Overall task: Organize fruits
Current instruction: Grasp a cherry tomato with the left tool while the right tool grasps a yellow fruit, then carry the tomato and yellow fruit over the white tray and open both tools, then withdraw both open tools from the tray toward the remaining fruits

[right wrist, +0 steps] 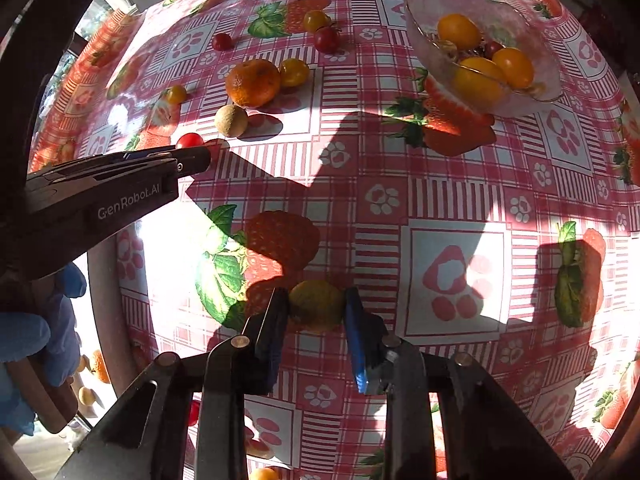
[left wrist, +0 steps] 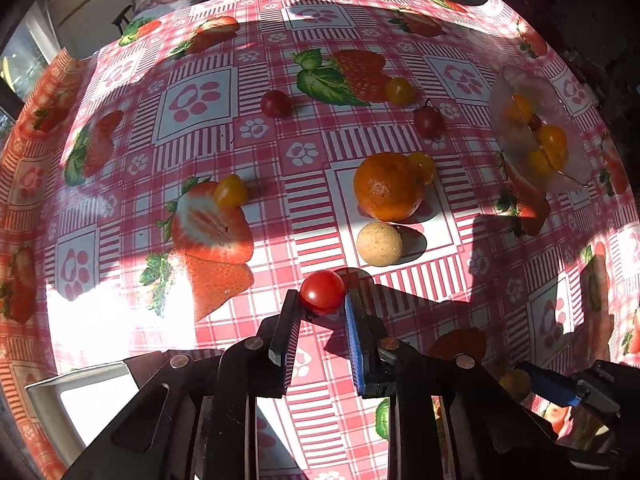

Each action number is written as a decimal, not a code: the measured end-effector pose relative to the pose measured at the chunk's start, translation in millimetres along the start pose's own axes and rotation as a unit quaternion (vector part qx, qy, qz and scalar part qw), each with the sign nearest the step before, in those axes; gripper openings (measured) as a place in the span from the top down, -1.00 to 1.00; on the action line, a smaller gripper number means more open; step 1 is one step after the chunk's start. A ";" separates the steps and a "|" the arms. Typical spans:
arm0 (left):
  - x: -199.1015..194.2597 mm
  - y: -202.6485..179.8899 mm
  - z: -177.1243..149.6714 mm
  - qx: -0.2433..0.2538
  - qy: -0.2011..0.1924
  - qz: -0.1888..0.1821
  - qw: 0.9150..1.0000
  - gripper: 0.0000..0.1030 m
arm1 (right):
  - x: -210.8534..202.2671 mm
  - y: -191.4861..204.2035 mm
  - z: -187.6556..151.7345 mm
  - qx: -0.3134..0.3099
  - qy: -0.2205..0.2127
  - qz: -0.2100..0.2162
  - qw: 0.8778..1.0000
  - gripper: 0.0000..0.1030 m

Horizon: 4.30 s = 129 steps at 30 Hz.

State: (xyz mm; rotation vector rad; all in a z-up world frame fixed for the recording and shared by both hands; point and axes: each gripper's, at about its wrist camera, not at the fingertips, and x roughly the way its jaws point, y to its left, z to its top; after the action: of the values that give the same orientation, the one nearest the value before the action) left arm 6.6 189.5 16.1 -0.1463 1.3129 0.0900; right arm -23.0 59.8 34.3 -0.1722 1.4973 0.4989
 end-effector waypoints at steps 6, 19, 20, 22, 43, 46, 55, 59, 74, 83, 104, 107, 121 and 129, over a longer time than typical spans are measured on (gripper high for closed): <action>-23.1 6.3 -25.2 -0.016 -0.006 -0.011 1.000 0.54 | -6.9 -9.2 -10.7 0.012 0.005 0.017 1.000 0.41; -63.5 31.3 -66.3 -0.035 -0.027 -0.012 0.999 0.54 | -26.9 -9.1 -41.1 0.018 0.014 0.030 0.999 0.41; -65.9 33.2 -69.5 -0.036 -0.028 -0.010 0.999 0.54 | -27.4 -5.9 -41.8 0.016 0.014 0.031 0.999 0.41; -71.0 39.9 -77.6 -0.040 -0.028 -0.006 0.999 0.54 | -28.9 2.2 -43.1 0.011 0.014 0.033 0.999 0.41; -82.3 157.0 -138.6 -0.126 -0.022 0.050 0.990 0.54 | -18.9 151.7 -25.8 -0.108 0.015 0.063 0.992 0.41; -76.0 171.6 -141.2 -0.135 -0.014 0.058 0.989 0.54 | -12.2 172.8 -21.4 -0.120 0.018 0.068 0.990 0.41; -51.0 184.7 -138.8 -0.127 0.007 0.066 0.990 0.54 | 21.1 210.7 -8.6 -0.141 0.039 0.058 0.988 0.41; -42.9 184.1 -140.5 -0.121 0.016 0.067 0.990 0.54 | 34.2 216.2 -7.3 -0.147 0.048 0.047 0.987 0.41; -39.7 200.6 -152.6 -0.141 0.015 0.077 0.987 -0.20 | 46.6 216.9 -11.1 -0.134 0.061 0.061 0.987 0.00; -44.4 188.3 -150.7 -0.122 0.018 0.084 0.989 -0.20 | 6.6 211.1 -17.0 -0.130 0.021 0.083 0.988 -0.60; -82.0 2.2 -155.3 0.162 -0.012 0.013 0.987 -0.20 | -14.9 24.6 -117.3 0.027 0.047 -0.025 0.998 -0.61; -73.5 -24.4 -157.7 0.211 -0.005 0.001 0.977 -0.20 | -14.3 13.3 -132.6 0.031 0.054 -0.026 0.998 -0.60; -29.4 -38.8 -155.0 0.221 0.050 -0.009 0.974 -0.20 | 0.5 25.4 -153.4 -0.012 0.052 -0.008 0.999 -0.31; -21.1 -43.1 -151.7 0.210 0.061 -0.014 0.976 -0.08 | 4.7 46.4 -153.6 -0.046 0.044 -0.026 0.998 0.33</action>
State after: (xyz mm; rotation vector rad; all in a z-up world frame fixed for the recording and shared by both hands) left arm -137.4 123.3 1.3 0.1925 1.4226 -0.2247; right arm -182.0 39.0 25.8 -0.3082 1.5515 0.5247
